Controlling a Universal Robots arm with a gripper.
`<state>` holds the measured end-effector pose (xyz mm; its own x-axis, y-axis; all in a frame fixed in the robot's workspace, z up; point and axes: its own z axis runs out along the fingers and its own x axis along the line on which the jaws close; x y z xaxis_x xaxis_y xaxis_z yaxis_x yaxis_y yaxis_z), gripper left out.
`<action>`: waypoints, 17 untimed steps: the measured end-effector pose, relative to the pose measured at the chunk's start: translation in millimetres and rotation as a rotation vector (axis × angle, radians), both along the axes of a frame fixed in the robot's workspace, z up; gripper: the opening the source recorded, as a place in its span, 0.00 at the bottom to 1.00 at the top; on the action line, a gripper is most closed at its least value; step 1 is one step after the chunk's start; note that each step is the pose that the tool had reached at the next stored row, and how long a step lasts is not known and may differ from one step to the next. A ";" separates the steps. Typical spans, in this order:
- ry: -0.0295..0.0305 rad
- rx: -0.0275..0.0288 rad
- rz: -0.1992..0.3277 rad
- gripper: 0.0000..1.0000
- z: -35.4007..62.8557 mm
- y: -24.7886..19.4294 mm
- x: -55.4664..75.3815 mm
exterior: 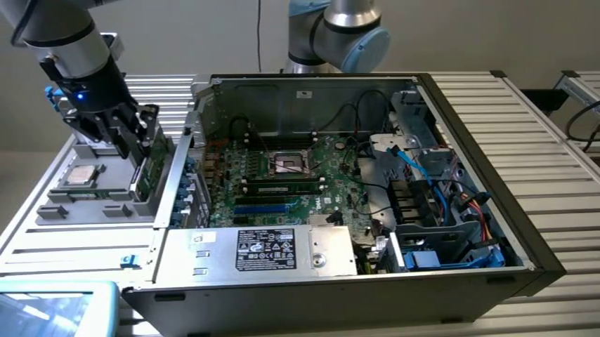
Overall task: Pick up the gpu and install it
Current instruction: 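Pick up the gpu and move the gpu toward the slot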
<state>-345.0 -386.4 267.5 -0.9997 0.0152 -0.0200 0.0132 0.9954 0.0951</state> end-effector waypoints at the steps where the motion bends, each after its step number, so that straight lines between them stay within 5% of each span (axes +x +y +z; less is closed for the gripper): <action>1: -0.0006 0.0002 0.000 0.44 -1.9 0.0 0.0; 17: -0.0053 0.0029 0.012 0.44 -24.4 -0.6 3.5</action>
<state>-341.5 -387.0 243.1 -0.9997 0.0037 -0.0253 0.0012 0.9952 0.0980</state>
